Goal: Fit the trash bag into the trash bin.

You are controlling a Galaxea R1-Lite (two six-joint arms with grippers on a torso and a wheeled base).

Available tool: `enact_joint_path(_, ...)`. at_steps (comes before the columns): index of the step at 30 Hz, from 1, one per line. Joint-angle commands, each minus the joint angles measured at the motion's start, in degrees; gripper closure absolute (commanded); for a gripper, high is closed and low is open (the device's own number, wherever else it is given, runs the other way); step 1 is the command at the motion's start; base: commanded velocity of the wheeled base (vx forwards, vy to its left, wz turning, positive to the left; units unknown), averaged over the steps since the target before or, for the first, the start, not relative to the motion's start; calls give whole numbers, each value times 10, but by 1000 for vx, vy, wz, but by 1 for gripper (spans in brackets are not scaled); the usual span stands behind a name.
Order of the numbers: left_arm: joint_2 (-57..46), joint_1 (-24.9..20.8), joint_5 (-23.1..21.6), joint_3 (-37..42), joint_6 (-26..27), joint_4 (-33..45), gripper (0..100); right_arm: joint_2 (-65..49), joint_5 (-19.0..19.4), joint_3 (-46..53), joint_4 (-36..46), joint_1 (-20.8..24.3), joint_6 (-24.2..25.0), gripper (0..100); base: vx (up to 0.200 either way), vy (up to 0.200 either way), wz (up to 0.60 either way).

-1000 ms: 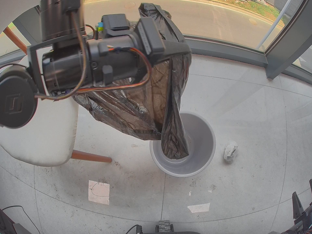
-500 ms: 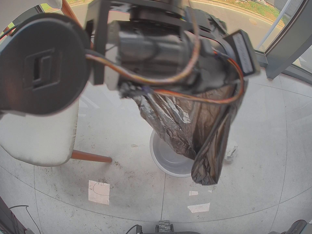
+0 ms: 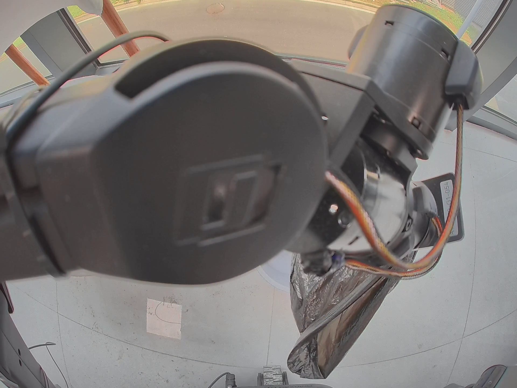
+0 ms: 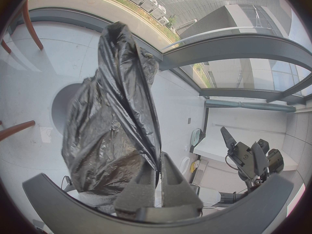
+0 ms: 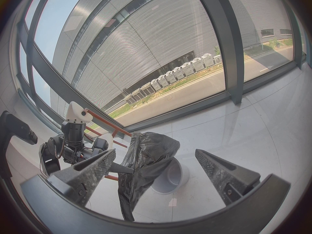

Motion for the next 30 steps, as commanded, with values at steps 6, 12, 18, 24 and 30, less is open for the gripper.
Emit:
enact_joint_path(6,13,2,30,-1,1,94,100,4,0,1,1,0,0,0,0,0,0)
enact_joint_path(12,15,-6,53,-1,-3,193,100,4,-1,15,1,0,0,0,0,0,0)
enact_joint_path(18,0,-26,91,-1,11,236,100,-1,-1,27,2,0,-2,0,0,0,0)
enact_joint_path(24,-4,-36,94,-1,6,306,100,0,-1,31,1,0,-2,0,0,0,0)
enact_joint_path(30,-4,-42,113,-1,7,347,100,-4,0,51,1,1,-3,0,0,0,0)
